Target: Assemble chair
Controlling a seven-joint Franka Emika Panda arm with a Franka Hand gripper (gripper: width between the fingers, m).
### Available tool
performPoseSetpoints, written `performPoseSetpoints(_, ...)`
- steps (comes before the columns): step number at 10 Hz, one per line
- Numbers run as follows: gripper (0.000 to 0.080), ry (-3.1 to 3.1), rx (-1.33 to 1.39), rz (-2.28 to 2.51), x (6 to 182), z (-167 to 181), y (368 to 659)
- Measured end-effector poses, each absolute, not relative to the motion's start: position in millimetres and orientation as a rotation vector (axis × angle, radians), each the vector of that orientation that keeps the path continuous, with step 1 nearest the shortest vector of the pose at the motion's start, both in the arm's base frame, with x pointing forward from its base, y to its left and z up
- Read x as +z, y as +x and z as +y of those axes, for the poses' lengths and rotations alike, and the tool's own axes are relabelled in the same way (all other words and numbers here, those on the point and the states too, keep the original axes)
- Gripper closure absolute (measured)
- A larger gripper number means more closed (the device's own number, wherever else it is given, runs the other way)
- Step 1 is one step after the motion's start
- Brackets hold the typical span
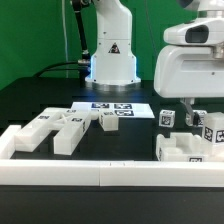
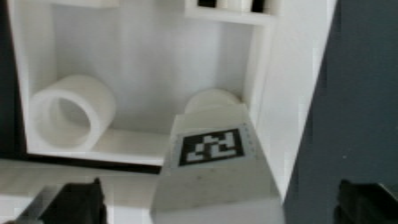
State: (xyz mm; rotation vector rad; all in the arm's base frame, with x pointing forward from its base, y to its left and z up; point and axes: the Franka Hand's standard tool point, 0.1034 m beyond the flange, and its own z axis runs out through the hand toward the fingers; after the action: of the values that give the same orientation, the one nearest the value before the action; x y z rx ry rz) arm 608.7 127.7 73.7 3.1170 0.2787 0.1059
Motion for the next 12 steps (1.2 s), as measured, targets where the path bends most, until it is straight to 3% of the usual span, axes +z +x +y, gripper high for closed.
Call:
performPoseSetpoints(2, 0.015, 3.112, 0.106, 0.314, 73.7, 125.6, 609.2)
performPoseSetpoints(4, 0.0409, 3.119, 0.106, 0.256, 73.7, 125.6, 609.1)
performPoseSetpoints(5, 0.0409, 3.119, 0.106, 0.256, 73.6, 125.3, 609.1)
performPoseSetpoints(6, 0.051, 3.13, 0.106, 0.16, 73.6, 125.7, 609.1)
performPoseSetpoints(12, 0.0509, 3.093, 0.104, -0.632, 73.3, 127.8, 608.4)
